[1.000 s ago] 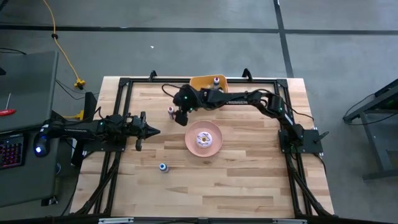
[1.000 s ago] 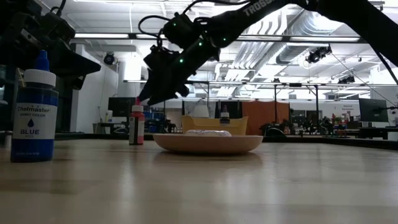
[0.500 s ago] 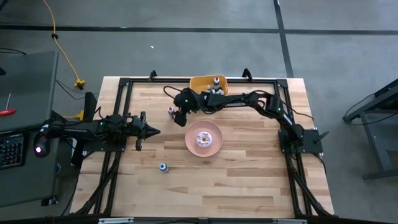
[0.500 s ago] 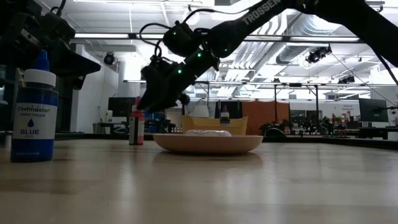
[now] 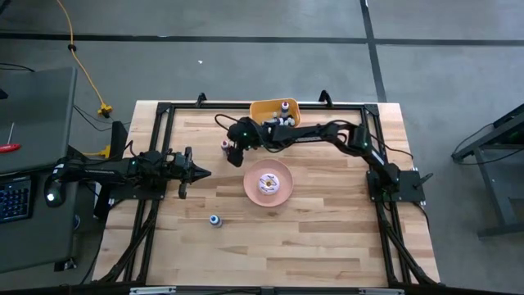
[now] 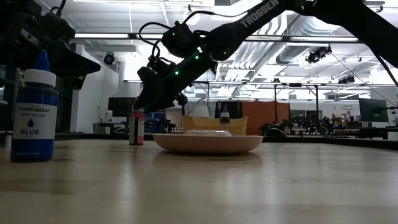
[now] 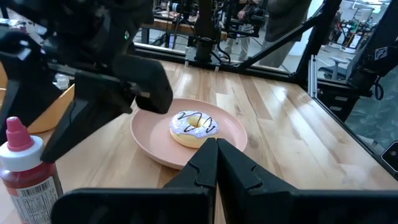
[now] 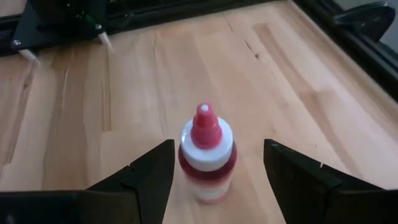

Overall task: Pick & Place food coloring
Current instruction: Put the large pink food coloring bottle into the orange bin

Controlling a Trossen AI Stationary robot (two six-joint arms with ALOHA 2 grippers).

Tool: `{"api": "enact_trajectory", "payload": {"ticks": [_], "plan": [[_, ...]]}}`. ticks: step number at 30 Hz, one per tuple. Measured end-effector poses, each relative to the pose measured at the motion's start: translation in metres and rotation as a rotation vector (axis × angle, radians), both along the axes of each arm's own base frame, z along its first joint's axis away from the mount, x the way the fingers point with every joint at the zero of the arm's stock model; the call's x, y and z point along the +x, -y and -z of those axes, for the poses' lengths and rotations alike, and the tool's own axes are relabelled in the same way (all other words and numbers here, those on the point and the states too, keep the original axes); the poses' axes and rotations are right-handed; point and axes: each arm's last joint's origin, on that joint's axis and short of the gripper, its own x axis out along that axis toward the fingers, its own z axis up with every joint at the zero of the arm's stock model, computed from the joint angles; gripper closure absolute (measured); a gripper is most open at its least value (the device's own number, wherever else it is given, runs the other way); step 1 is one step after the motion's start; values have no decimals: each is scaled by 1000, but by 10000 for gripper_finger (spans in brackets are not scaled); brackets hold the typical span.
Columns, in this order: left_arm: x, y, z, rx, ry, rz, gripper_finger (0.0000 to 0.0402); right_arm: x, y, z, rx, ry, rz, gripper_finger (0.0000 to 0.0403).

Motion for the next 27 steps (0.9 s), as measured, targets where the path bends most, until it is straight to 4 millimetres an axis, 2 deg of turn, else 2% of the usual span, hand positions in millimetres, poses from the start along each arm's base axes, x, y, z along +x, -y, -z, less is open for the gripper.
{"api": "enact_trajectory", "payload": {"ticks": [5,21,27], "plan": [[0,0,0,0,0,0,401,3,-3,11,25,-3,4,167],[0,0,0,0,-1,0,401,8,-9,6,-27,46,-14,167],[0,0,0,0,-1,0,401,10,-8,13,-34,59,-5,167]]}}
